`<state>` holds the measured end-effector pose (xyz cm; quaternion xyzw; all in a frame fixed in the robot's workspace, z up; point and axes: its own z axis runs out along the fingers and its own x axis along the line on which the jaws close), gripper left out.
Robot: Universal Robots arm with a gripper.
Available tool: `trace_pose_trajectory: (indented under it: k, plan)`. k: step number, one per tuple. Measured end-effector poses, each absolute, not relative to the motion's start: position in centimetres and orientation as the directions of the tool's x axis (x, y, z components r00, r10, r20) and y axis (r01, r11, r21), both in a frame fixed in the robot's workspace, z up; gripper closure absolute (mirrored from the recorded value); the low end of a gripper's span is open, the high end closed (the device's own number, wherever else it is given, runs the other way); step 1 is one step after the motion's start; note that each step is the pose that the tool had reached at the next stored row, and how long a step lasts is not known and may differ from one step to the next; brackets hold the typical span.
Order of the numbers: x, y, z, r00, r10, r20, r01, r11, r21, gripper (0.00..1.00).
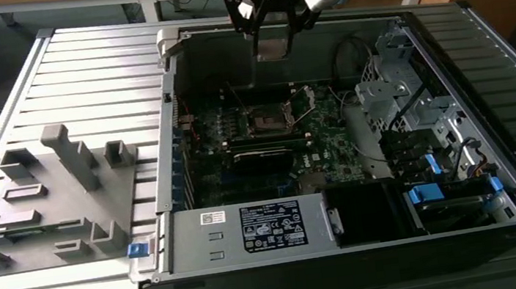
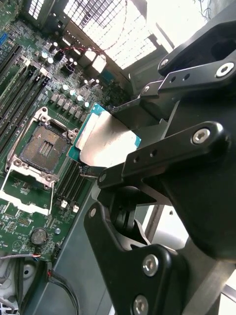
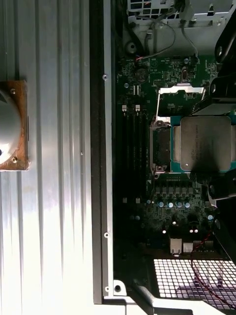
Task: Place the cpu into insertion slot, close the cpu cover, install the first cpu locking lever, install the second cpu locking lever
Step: 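Place the cpu into insertion slot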
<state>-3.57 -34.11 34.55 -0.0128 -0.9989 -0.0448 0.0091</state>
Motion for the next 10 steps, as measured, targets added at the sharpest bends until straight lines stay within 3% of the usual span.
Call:
trace_pose_trajectory:
  k: [10]
  plan:
    - [-3.57,-34.11,34.28,-1.000,0.025,0.019,0.026,0.996,0.090,0.46]
